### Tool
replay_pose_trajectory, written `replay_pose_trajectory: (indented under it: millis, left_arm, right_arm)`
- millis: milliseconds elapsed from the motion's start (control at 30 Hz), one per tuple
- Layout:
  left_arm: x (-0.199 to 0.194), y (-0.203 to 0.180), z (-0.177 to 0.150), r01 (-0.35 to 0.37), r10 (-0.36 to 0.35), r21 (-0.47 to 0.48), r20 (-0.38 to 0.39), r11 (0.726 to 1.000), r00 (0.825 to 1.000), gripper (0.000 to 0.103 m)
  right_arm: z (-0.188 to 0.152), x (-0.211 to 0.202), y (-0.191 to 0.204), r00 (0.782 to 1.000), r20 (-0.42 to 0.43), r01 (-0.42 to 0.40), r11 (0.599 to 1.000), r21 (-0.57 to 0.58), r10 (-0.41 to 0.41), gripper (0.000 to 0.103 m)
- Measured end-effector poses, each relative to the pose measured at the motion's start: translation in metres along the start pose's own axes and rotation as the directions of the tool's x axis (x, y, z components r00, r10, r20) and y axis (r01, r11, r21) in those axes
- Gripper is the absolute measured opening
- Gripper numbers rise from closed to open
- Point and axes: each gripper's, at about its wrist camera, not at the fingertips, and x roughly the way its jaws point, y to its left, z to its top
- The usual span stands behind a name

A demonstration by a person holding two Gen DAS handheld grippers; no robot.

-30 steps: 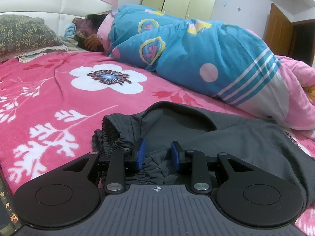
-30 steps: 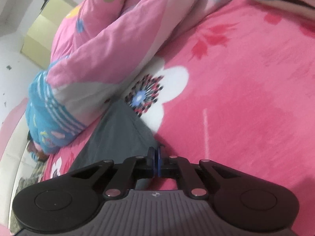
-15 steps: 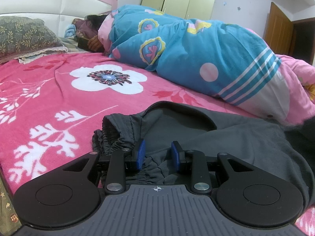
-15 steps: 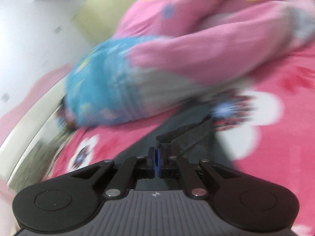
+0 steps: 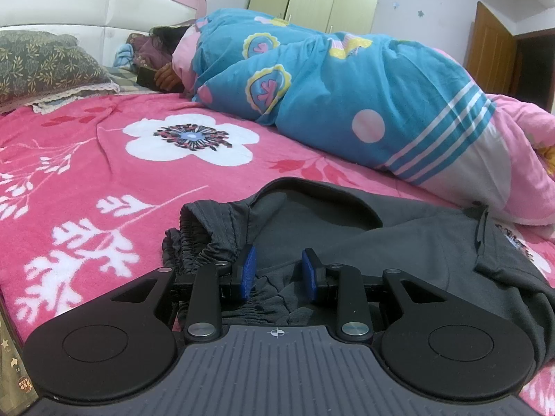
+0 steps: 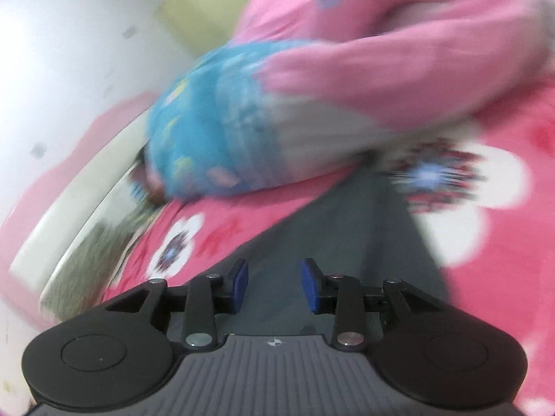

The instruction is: Fold clothes

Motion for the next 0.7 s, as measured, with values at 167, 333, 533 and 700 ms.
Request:
replay_pose_trajectory:
  millis: [167, 333, 533, 700]
  left_arm:
    - [0.0, 0.0, 0.0, -0.001, 0.001, 0.002, 0.0, 1.0, 1.0, 0.029]
    - [0.0, 0.0, 0.0, -0.001, 0.001, 0.002, 0.0, 1.0, 1.0, 0.029]
    - [0.0, 0.0, 0.0, 0.001, -0.001, -0.002, 0.001, 1.0, 1.0, 0.029]
    - [0.001, 0.0, 0.0, 0.002, -0.002, -0.003, 0.001, 1.0, 1.0, 0.029]
  right_arm:
    - [-0.037, -0.014, -0.041, 0.997, -0.06, 0.05, 0.996, 0.08, -0.045, 0.037]
    - [-0.076, -0.014, -0.027, 0.998, -0.067, -0.014, 1.0, 0.006, 0.015, 0.065]
    - [-0.079, 0.028, 0.007, 0.985, -0.169, -0.027, 0.998, -0.05, 0.018, 0.008]
    - [-0.065, 0.06, 0.057, 0.987, -0.14, -0.107, 0.98, -0.169, 0.084, 0.008]
